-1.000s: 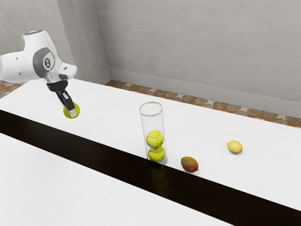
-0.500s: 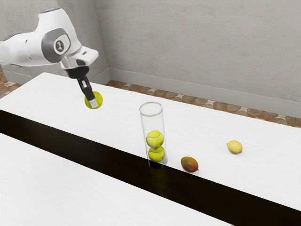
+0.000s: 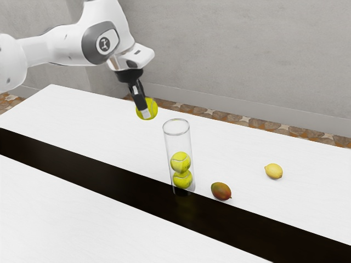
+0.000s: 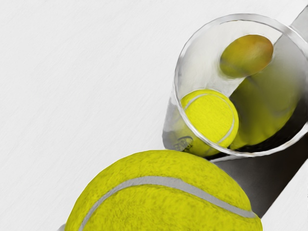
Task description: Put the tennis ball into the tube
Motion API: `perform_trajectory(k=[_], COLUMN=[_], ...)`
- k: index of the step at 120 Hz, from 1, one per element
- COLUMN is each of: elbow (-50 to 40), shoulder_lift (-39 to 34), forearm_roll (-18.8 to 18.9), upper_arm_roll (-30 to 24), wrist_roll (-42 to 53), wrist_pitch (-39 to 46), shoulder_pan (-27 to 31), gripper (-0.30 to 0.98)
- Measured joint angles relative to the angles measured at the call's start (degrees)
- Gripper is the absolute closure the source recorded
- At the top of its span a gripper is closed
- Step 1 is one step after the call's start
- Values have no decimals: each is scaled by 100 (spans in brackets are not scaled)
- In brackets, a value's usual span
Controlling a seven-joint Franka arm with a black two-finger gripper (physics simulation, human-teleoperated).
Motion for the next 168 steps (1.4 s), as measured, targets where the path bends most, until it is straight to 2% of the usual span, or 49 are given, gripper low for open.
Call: perform_trajectory(k=[28,80,103,127,148,168], elbow=[438,520,553,534,494,514], shoulder_lift=[321,505,519,315,-367,-503], forearm_roll=[-1,-235,-270,-240,343,658], upper_arm_roll=[-188,-241,-232,-201,-26,44], wrist_roll=[-103,-251,-283,-373,-965,-1539], wrist_pitch=[-76,-88,-104,-178,-993,-1573], shoulder_pan=[-181,-439,-453,-487,-456,-382], gripper=[36,34,15,6,3,1])
